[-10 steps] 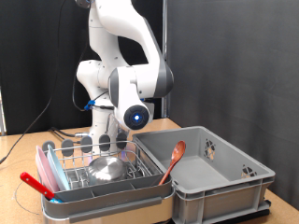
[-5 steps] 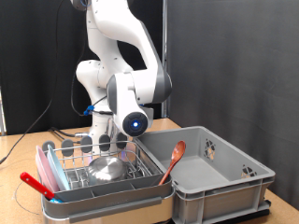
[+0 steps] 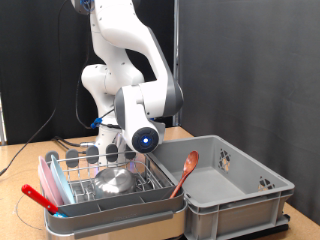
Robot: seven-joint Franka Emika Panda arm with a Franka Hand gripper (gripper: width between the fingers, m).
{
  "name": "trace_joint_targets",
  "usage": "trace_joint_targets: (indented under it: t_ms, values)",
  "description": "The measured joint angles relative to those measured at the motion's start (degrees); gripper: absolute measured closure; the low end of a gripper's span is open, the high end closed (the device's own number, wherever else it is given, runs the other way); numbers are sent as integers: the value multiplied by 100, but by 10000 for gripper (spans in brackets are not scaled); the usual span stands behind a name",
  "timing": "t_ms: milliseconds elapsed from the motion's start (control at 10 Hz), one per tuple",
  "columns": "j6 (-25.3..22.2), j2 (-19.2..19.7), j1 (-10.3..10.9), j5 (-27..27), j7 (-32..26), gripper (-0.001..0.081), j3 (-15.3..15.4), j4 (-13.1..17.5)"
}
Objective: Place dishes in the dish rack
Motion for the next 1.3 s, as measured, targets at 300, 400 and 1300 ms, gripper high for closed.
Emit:
trace_joint_targets:
  t_ms: [300, 400, 1300]
  values:
    - [236, 74, -1, -68, 29, 517, -6, 23]
    - [391, 61, -1, -88, 31, 381, -5, 33]
    - [668, -641, -27, -136, -135, -2, 23, 753]
